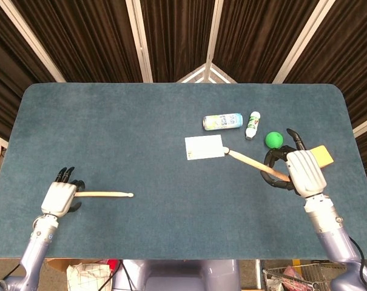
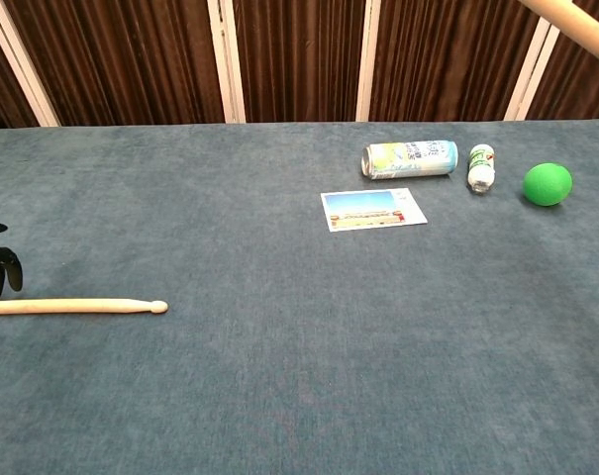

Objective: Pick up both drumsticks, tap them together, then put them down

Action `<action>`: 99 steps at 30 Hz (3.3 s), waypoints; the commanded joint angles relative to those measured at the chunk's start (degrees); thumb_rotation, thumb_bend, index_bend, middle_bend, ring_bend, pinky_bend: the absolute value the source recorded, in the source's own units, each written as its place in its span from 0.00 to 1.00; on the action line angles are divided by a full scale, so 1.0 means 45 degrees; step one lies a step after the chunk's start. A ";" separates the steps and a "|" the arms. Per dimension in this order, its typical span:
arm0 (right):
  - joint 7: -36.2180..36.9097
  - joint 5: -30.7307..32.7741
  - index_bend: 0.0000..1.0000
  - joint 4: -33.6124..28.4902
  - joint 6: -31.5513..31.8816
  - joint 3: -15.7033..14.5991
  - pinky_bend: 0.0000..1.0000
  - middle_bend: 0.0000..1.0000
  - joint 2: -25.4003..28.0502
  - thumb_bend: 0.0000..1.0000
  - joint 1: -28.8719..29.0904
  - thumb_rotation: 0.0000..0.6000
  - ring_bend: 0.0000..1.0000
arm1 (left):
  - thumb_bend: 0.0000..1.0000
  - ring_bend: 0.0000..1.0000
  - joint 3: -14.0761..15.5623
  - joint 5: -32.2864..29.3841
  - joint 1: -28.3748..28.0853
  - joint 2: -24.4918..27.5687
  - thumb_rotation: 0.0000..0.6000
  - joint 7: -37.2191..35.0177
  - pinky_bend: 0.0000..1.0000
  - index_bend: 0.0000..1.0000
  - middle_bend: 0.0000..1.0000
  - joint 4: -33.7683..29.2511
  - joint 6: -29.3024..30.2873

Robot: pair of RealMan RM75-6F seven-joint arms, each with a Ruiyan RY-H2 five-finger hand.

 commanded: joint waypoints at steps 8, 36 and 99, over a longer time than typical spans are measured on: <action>0.0010 0.0094 0.67 0.0141 -0.0038 -0.0050 0.01 0.63 0.0020 0.40 0.0009 1.00 0.50 | 0.38 0.06 -0.0118 0.0062 -0.0165 -0.0566 1.00 0.0418 0.00 0.45 0.48 0.0444 0.0270; -0.0038 0.0146 0.67 0.0147 -0.0035 -0.0122 0.01 0.63 0.0210 0.40 0.0014 1.00 0.50 | 0.43 0.08 0.0091 0.0186 -0.0309 -0.0943 1.00 0.1265 0.00 0.51 0.51 0.0723 0.0408; 0.0295 0.0181 0.67 0.0612 0.0014 -0.0221 0.01 0.63 0.0224 0.41 -0.0066 1.00 0.51 | 0.51 0.13 -0.0057 0.0325 -0.0243 -0.1662 1.00 0.3714 0.00 0.59 0.59 0.1178 0.1983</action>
